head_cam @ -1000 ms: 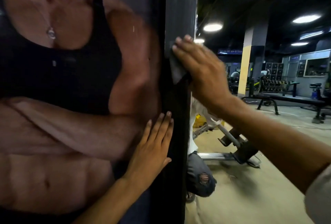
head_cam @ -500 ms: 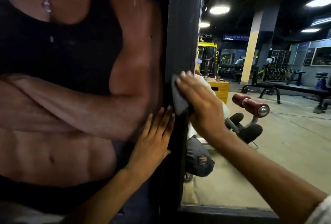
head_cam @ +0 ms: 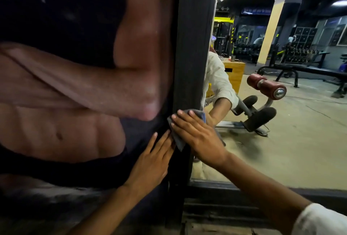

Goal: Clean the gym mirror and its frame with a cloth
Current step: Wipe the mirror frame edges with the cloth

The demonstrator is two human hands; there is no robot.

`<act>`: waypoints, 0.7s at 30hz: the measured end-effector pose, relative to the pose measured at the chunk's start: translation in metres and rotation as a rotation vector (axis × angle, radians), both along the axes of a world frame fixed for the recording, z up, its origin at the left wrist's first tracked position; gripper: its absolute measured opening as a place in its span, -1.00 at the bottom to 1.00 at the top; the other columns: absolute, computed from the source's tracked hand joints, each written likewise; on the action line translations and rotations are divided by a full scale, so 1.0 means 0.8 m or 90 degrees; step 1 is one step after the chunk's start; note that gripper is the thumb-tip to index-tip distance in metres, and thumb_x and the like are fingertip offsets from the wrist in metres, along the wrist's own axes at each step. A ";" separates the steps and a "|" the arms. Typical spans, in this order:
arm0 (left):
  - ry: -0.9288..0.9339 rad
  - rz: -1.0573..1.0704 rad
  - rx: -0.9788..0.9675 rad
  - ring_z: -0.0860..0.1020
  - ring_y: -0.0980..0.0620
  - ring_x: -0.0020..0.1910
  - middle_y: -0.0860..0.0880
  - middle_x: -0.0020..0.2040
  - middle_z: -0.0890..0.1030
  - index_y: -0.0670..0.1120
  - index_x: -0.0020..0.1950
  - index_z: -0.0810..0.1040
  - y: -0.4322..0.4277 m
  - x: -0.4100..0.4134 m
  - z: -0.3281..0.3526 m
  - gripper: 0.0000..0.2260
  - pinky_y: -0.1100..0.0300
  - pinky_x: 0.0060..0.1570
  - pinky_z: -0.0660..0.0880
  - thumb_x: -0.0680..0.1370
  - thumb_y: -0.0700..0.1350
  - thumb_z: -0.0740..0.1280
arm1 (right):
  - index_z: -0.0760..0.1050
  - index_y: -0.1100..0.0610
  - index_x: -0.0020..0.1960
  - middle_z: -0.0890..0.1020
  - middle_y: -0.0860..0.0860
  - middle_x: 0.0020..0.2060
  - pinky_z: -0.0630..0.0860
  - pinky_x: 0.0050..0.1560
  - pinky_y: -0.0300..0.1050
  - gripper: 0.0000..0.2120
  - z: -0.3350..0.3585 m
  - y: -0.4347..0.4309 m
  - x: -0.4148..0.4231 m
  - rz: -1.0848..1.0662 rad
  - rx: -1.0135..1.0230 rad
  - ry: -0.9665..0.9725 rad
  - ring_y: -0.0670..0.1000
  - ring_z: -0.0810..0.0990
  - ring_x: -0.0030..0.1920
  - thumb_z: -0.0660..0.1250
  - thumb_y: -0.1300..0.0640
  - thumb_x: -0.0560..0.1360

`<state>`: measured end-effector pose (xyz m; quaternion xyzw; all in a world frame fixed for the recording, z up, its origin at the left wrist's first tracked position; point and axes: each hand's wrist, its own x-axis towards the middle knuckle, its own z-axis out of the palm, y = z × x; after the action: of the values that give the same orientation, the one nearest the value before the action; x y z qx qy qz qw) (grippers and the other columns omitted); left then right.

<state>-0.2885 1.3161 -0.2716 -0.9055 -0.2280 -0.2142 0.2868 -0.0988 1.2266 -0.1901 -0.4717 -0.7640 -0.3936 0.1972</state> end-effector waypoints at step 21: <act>0.008 0.017 -0.215 0.20 -0.19 0.68 -0.23 0.70 0.17 -0.26 0.63 0.32 -0.040 -0.007 -0.178 -0.05 -0.21 0.56 0.34 0.33 0.02 0.59 | 0.48 0.24 0.51 0.47 0.14 0.52 0.31 0.56 0.25 -0.57 -0.124 -0.028 -0.010 0.028 -0.039 0.084 0.18 0.34 0.60 0.37 0.25 0.66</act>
<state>-0.2940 1.2841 -0.4139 -0.9390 -0.2710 -0.1636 0.1345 -0.1070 1.2042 -0.2890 -0.4859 -0.7709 -0.3337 0.2413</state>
